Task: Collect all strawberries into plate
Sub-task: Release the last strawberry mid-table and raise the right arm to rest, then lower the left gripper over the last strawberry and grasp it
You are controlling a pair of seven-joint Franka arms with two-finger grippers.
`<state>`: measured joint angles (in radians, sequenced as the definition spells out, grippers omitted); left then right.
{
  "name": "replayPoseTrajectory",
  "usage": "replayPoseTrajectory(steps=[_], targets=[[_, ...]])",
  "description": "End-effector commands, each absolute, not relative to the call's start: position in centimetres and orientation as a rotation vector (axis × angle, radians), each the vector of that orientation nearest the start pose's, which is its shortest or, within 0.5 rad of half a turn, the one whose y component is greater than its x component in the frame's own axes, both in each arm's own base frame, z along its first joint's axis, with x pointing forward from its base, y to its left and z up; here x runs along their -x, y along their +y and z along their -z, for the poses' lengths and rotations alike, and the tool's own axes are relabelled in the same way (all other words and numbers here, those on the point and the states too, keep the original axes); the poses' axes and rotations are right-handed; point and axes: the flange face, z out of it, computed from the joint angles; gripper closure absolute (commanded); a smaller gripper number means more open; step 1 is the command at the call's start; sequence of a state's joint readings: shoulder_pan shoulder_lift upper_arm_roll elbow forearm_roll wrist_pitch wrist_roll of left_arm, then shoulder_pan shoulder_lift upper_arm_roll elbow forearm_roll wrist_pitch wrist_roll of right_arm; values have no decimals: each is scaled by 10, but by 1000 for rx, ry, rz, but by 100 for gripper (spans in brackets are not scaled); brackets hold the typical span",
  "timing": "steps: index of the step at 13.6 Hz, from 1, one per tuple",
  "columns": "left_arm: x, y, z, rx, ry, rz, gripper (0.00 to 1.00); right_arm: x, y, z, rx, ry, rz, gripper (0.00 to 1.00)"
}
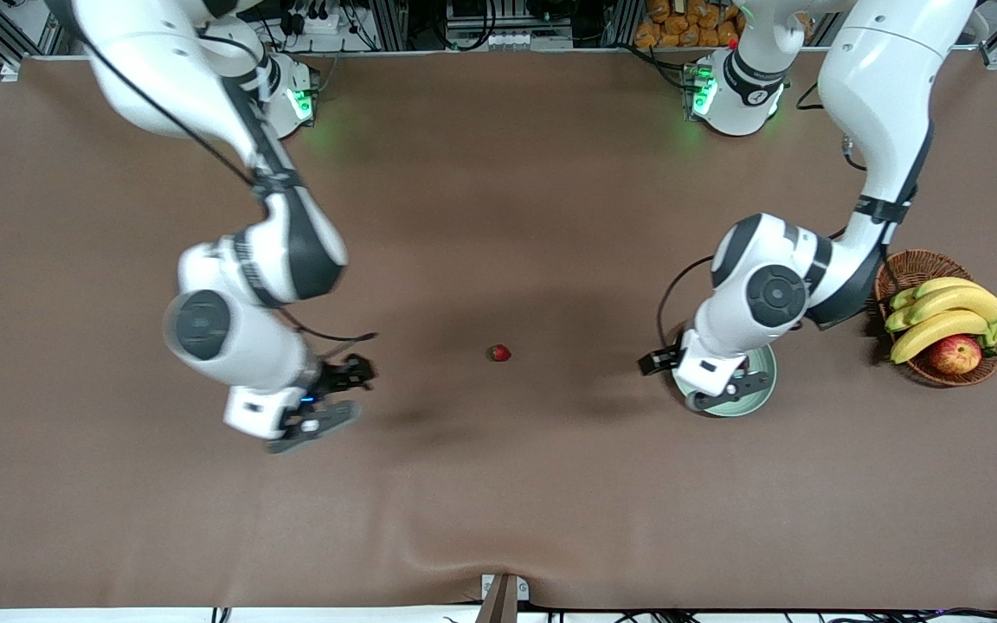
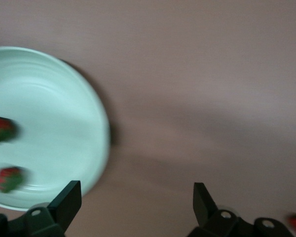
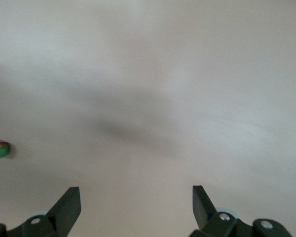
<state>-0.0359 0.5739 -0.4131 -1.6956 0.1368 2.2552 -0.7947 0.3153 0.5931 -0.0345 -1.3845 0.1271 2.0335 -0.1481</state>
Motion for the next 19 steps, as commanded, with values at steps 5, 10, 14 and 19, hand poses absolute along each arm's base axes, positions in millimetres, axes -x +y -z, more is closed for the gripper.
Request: replayPoseTrajectory(steps=[5, 10, 14, 19], targets=[[-626, -404, -274, 3285, -880, -113, 10, -626, 42, -483, 3030, -235, -36, 0], [-599, -473, -233, 3143, -1354, -76, 24, -569, -24, -571, 3046, -98, -73, 0], [-580, -492, -213, 2997, -1561, -95, 26, -537, -43, -604, 3057, 21, -147, 0], [-568, -500, -192, 2966, -1554, -107, 29, -522, -36, -624, 3113, 161, -177, 0]])
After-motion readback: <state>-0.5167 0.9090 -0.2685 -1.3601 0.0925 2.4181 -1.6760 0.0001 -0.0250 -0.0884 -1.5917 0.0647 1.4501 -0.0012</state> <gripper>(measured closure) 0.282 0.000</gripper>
